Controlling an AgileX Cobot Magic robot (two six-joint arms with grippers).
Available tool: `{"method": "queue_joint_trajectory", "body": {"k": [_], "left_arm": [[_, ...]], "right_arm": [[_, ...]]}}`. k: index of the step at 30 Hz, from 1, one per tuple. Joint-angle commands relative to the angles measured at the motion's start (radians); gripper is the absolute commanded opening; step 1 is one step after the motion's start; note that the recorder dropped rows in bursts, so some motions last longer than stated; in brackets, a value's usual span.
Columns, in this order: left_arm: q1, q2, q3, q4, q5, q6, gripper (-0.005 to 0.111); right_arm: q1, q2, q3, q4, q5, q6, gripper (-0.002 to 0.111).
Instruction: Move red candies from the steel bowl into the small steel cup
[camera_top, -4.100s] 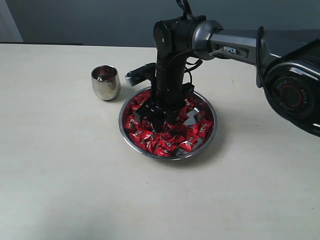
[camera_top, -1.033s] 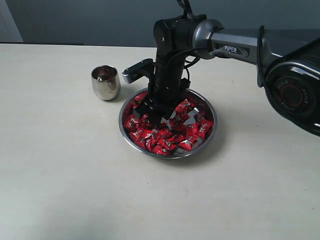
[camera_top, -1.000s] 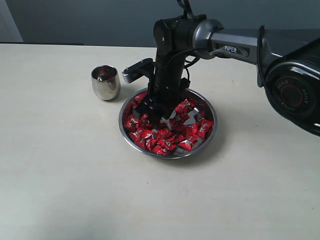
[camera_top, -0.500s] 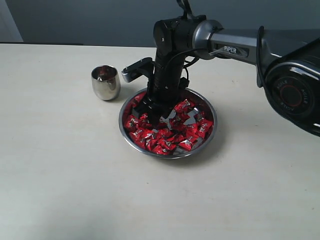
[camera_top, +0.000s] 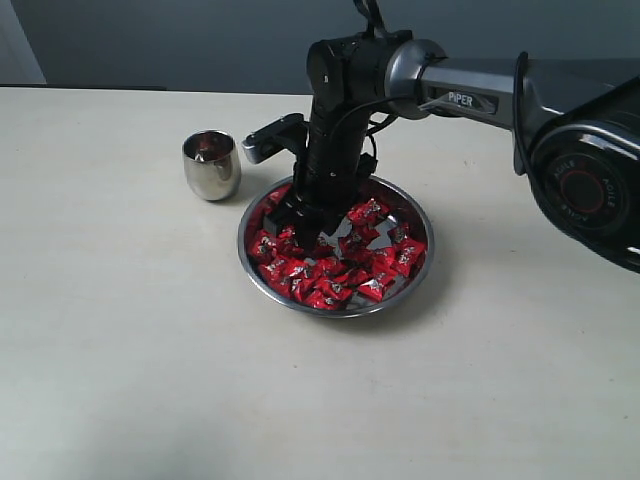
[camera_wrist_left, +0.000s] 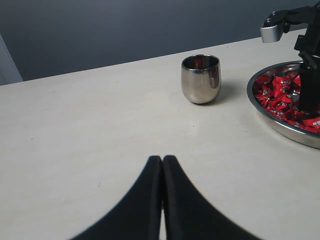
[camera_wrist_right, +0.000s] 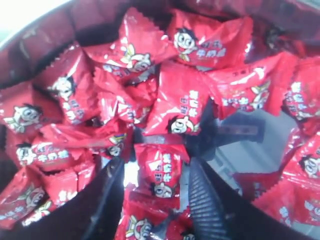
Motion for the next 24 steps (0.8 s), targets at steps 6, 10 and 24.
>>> {"method": "queue_joint_trajectory", "body": {"k": [6,10,24], "left_arm": [[-0.003,-0.004,-0.001,-0.001,-0.009,-0.005,0.0],[-0.003,-0.004,-0.001,-0.001,-0.009,-0.005,0.0],[-0.003,-0.004,-0.001,-0.001,-0.009,-0.005,0.0]], "right_arm": [[-0.003,-0.003,-0.001,0.004,0.043,-0.008,0.04],[-0.003,-0.003,-0.001,0.011,0.007,-0.008,0.04],[-0.003,0.015,-0.001,0.025,0.004,-0.008,0.034]]}}
